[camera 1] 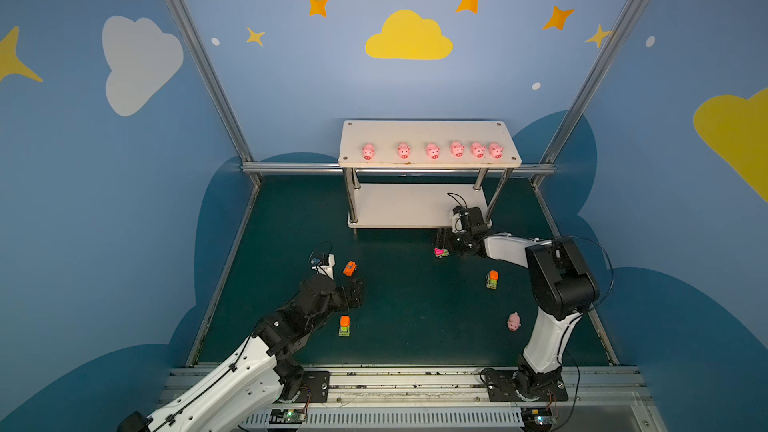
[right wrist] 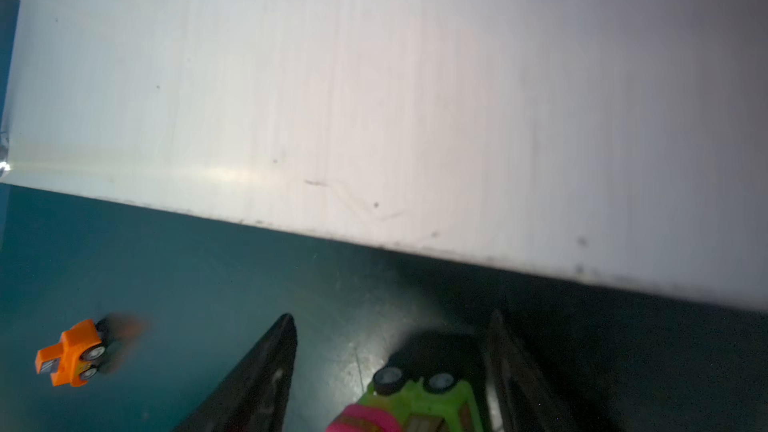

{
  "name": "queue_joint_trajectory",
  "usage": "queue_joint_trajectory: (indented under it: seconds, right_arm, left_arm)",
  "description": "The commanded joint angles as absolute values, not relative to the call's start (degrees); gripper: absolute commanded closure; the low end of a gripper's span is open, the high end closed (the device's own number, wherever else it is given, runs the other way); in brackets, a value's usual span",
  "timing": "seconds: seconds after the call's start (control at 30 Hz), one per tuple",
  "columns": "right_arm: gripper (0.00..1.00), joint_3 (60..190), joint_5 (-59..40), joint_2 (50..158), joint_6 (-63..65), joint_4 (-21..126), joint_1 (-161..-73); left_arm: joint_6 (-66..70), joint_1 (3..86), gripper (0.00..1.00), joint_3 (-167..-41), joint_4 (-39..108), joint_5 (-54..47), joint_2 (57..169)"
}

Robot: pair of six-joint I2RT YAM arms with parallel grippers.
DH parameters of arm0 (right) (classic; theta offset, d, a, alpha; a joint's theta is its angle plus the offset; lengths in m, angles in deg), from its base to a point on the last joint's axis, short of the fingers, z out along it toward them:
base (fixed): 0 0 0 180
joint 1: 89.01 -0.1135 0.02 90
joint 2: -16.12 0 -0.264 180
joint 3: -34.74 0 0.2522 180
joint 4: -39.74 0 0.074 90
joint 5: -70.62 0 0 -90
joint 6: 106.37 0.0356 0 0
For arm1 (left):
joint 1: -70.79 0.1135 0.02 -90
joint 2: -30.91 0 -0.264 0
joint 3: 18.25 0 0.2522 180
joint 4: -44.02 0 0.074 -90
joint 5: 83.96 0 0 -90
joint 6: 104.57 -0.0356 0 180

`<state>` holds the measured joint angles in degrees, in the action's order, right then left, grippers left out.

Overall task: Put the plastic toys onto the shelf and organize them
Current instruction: 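Move the right gripper down over the pink-and-green truck on the table, then close the right gripper on the pink-and-green truck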

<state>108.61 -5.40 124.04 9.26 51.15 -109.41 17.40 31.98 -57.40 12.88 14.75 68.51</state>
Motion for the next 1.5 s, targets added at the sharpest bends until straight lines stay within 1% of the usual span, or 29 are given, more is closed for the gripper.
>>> queue_joint_trajectory:
  seconds: [0.0,0.37,0.57,0.73,0.97,1.23,1.3,1.47]
  right_arm:
    - [0.28,109.04,-3.05,123.84,9.80,51.30,-109.40]
    - [0.28,103.91,-1.63,118.18,9.72,54.20,-112.30]
    - [0.28,101.99,-1.74,114.47,9.12,57.06,-115.33]
    - [0.28,101.96,-3.06,113.20,9.12,59.06,-118.47]
    - [0.28,102.46,-4.95,111.30,8.33,62.14,-118.91]
    - [0.28,101.40,-11.82,109.47,6.70,63.45,-120.11]
    - [0.28,99.90,-14.89,108.67,6.34,61.21,-121.63]
    - [0.28,93.25,-22.54,106.75,6.45,50.15,-126.29]
  left_arm:
    - [17.07,31.72,0.00,-57.34,12.27,15.81,67.76]
    - [16.98,31.77,0.00,-56.44,13.19,15.01,67.72]
    - [17.45,31.80,0.00,-55.59,12.03,15.36,65.13]
    - [17.77,31.72,0.00,-54.79,11.65,15.45,62.58]
    - [18.12,31.75,0.00,-54.90,10.86,15.09,61.68]
    - [18.14,31.77,0.00,-54.69,11.55,15.00,61.86]
    - [18.20,31.79,0.00,-54.64,11.63,15.09,61.94]
    - [18.14,31.79,0.00,-54.26,12.25,15.18,62.31]
